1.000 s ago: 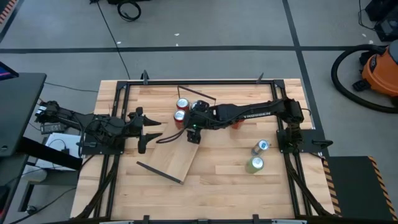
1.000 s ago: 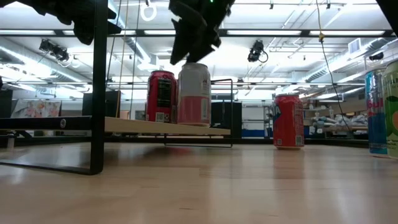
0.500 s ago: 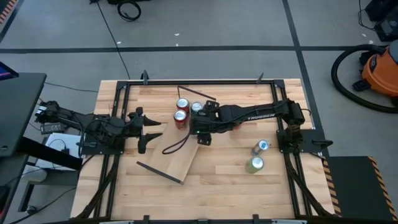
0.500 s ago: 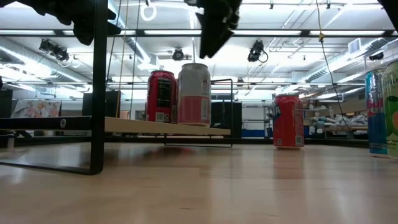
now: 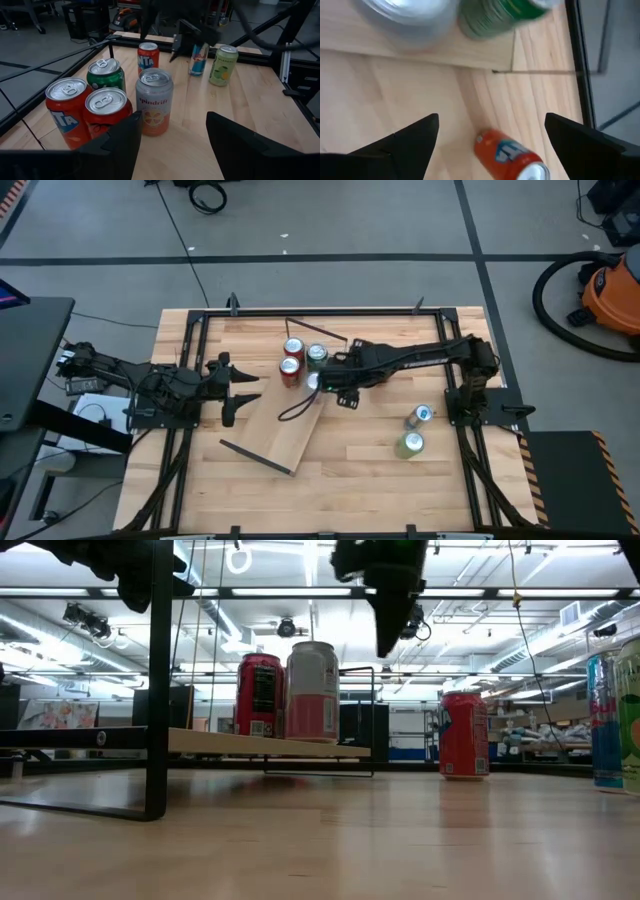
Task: Place canned beverage on shelf
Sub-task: Put the orange soda can on the shelf
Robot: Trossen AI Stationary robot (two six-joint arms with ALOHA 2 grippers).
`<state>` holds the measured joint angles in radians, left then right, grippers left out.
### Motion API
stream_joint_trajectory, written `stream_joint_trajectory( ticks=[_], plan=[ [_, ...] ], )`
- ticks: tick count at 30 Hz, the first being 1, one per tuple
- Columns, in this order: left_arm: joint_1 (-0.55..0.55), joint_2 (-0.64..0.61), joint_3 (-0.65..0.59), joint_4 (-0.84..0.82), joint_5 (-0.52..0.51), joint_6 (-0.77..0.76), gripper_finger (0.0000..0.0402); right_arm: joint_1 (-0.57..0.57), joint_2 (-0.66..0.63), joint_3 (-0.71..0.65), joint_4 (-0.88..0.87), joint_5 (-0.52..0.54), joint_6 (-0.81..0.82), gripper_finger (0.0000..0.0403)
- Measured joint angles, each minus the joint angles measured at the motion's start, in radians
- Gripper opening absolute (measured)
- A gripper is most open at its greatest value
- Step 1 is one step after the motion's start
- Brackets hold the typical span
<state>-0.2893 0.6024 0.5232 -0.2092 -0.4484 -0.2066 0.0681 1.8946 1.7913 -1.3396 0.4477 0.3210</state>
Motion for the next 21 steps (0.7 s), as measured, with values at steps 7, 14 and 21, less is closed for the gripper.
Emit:
stream_joint_trajectory(
  ticks=[7, 14, 21],
  plan=[
    [0.0, 0.0, 0.0, -0.001, 0.0, 0.0, 0.0231, -0.048, -0.151, -0.198, 0.113, -0.062, 0.046, 0.0367],
    [0.0, 0.0, 0.0, 0.003, 0.0, 0.0, 0.0231, -0.141, -0.25, -0.339, 0.114, -0.102, 0.075, 0.0389],
    [0.0, 0.0, 0.0, 0.003, 0.0, 0.0, 0.0231, -0.235, -0.296, -0.411, 0.127, -0.161, 0.071, 0.0399]
  ],
)
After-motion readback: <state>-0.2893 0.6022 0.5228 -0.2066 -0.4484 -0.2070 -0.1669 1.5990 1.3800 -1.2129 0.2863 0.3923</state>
